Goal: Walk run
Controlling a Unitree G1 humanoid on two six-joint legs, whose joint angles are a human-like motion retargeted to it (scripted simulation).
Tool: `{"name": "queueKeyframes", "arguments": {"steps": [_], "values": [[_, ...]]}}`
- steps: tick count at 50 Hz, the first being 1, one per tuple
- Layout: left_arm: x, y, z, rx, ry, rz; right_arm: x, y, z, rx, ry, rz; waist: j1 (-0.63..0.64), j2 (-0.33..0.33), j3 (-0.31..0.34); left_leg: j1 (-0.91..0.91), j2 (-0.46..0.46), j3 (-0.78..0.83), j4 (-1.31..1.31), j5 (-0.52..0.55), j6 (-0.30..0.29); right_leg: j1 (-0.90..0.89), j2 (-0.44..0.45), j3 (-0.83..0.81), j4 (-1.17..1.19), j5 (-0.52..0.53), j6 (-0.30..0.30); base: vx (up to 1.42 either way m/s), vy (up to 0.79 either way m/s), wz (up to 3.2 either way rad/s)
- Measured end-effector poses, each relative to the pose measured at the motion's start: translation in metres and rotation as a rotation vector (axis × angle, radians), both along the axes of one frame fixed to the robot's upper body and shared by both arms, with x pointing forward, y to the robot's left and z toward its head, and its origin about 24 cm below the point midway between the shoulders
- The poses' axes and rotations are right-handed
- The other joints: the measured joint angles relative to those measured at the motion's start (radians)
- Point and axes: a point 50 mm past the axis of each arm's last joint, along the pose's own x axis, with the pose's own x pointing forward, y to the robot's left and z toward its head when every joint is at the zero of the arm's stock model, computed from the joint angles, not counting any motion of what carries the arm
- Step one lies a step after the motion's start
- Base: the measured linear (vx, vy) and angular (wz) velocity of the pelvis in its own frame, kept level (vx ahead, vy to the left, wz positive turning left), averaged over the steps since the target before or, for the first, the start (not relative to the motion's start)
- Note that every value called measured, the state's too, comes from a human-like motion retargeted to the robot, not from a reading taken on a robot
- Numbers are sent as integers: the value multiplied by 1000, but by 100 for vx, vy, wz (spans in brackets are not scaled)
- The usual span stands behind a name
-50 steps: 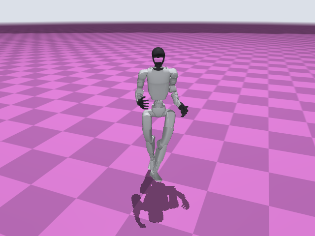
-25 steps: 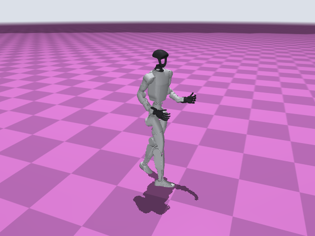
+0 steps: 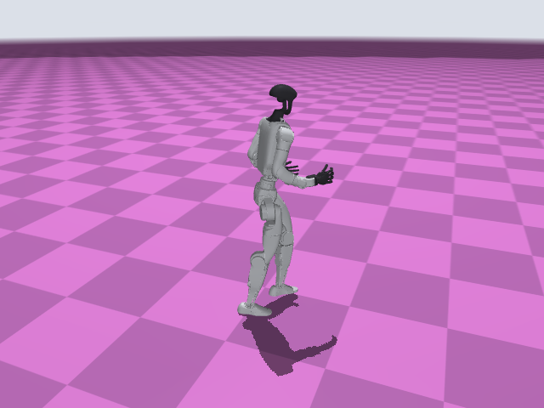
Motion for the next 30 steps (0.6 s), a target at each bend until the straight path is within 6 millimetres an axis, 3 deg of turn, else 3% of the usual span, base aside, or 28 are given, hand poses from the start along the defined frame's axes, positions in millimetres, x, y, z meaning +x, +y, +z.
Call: {"name": "queueKeyframes", "arguments": {"steps": [3,5,7,9,11,13,15,18,21,23,25,28,30], "values": [[2,3,4,0,-19,46,-1,-6,4,5,-20,-10,34,11,-9,-51,-42,-7,-207,-48,51,53,60,-74,-18,16,5,78,-9,100],[2,3,5,-10,-29,102,-6,-7,-1,15,-2,-24,28,1,-16,-18,-39,88,-306,-65,62,84,76,-95,-4,63,16,116,2,96],[4,1,6,-35,-40,163,-13,-4,-13,29,51,-35,27,-30,-16,40,-51,139,-344,-2,115,115,58,-105,36,188,39,110,-2,48],[7,-2,8,-59,-56,203,-24,0,-29,43,119,-42,18,-51,-27,105,-73,128,-346,-51,128,123,36,-105,121,388,40,123,1,53],[14,-2,11,-74,-75,222,-38,6,-44,53,188,-44,-26,-22,-40,126,-74,-26,-302,-109,113,95,45,-99,282,584,-3,142,7,119],[25,-3,15,-88,-100,209,-55,12,-56,56,253,-43,-93,11,-43,178,-57,-77,-231,-180,111,15,33,-111,565,653,-97,143,0,169],[46,-4,27,-99,-175,148,-64,14,-63,59,295,-45,-130,69,-57,224,-28,-126,-197,-245,109,-95,103,-40,720,565,-113,114,-3,152],[76,-7,49,-114,-292,48,-83,13,-75,72,381,-43,-173,106,-51,297,-18,-199,-183,-282,87,-277,165,93,868,352,-129,100,-14,133],[97,-8,74,-103,-404,-20,-99,6,-79,99,421,-85,-205,123,-42,406,-34,-234,-265,-239,64,-436,91,86,840,194,-202,134,-14,116],[103,-9,84,-80,-445,-60,-109,-2,-80,106,434,-134,-254,147,-41,486,-43,-265,-342,-145,32,-509,64,78,704,163,-191,131,-15,168],[103,-12,88,-58,-453,-96,-113,-11,-80,103,437,-180,-321,172,-45,557,-53,-330,-421,4,-24,-558,65,96,514,159,-142,151,-23,200],[94,-14,78,-29,-394,-132,-111,-19,-76,99,412,-239,-399,193,-50,665,-68,-430,-489,273,-113,-588,52,182,234,116,-29,131,-25,164],[83,-14,65,-15,-326,-146,-103,-19,-72,103,375,-264,-413,205,-47,731,-58,-472,-492,451,-184,-582,43,204,135,101,-1,137,-36,78]]}}
